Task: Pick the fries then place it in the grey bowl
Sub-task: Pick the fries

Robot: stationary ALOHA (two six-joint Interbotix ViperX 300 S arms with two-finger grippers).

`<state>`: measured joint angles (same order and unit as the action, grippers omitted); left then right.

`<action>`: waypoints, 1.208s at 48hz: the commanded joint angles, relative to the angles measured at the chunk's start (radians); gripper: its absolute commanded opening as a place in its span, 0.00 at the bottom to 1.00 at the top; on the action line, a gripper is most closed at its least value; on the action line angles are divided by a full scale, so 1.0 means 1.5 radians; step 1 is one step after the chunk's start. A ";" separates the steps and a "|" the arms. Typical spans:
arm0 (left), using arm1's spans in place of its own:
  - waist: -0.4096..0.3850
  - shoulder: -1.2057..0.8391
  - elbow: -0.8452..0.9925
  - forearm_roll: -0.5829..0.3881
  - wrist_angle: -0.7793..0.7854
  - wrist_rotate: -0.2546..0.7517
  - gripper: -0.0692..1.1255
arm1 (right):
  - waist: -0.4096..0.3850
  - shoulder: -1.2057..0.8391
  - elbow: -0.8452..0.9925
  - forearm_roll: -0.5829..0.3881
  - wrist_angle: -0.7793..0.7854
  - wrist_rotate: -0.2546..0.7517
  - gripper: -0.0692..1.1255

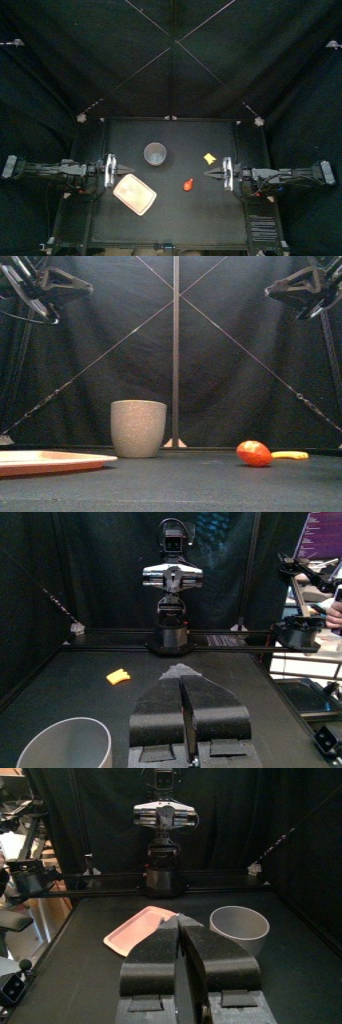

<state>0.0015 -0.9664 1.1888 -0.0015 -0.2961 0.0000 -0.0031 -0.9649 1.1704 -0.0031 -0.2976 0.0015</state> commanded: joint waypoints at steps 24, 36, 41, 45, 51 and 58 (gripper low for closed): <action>0.022 0.004 -0.018 -0.006 0.000 0.001 0.05 | -0.378 0.128 -0.008 0.127 0.249 0.059 0.21; 0.044 0.002 -0.019 -0.006 0.003 0.001 0.05 | -0.464 0.119 -0.010 0.128 0.353 0.076 0.82; 0.051 0.002 -0.018 -0.006 0.002 0.001 0.05 | -0.469 0.125 -0.010 0.130 0.353 0.077 0.97; 0.056 0.002 -0.017 -0.005 0.002 0.001 0.05 | -0.469 0.137 -0.011 0.130 0.356 0.076 0.96; 0.061 0.002 -0.014 -0.005 0.003 0.001 0.05 | -0.462 0.166 -0.021 0.129 0.366 0.076 0.94; 0.067 0.001 -0.009 -0.005 0.003 0.002 0.05 | -0.434 0.223 -0.053 0.111 0.405 0.073 0.94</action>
<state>0.0951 -0.9664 1.1888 -0.0107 -0.2884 0.0015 -0.6719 -0.6673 1.1351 0.1779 0.2853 0.1135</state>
